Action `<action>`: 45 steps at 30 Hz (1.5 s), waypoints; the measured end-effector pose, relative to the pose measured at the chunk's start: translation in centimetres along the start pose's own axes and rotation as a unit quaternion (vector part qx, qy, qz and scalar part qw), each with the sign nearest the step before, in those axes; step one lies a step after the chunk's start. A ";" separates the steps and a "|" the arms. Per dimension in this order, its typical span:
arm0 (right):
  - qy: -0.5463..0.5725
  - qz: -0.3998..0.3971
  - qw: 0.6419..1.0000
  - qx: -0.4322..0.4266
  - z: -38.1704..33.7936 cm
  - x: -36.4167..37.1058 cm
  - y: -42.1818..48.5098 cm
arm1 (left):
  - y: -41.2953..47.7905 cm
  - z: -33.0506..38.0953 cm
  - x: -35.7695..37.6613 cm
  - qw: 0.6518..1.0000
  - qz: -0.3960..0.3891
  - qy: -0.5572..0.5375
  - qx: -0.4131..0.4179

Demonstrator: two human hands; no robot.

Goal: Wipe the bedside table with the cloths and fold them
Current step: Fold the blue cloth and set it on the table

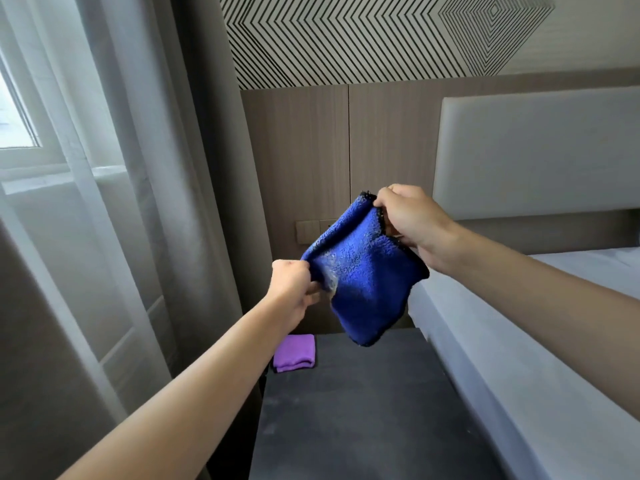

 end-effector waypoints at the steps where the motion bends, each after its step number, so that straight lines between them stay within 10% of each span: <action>1: 0.028 -0.008 0.999 0.029 0.2 0.0 0.0 | -0.3 -0.1 0.1 1.000 0.000 -0.001 -0.015; 6: 0.143 0.010 0.985 0.097 0.2 -0.6 -0.2 | -3.2 2.9 1.8 0.992 -0.008 0.124 0.036; 11: 0.090 0.012 0.993 0.081 -1.0 -0.4 0.3 | -6.3 5.1 8.3 0.957 -0.193 0.171 0.131; 21: -0.081 -0.067 0.994 0.031 -0.9 -0.9 -0.1 | -4.8 3.7 8.1 0.953 -0.255 -0.158 0.037; 30: 0.217 -0.284 0.904 0.236 10.2 4.4 -3.4 | -5.2 3.2 6.5 0.945 -0.281 -0.168 -0.010; 37: 0.256 -0.194 0.925 0.201 9.0 2.3 -2.7 | -4.6 3.1 5.0 0.954 -0.250 -0.159 -0.033; 45: 0.182 -0.063 0.981 0.030 3.8 -1.9 0.1 | -4.3 -3.8 3.3 0.927 -0.238 -0.086 -0.278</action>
Point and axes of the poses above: each hand's wrist, its own y-axis towards the middle knuckle, its own x-axis out of the palm, z = x × y, the point moved 10 cm from there along y, towards the middle knuckle, and after that the axes turned 9 degrees about -z, right-handed, at the moved point
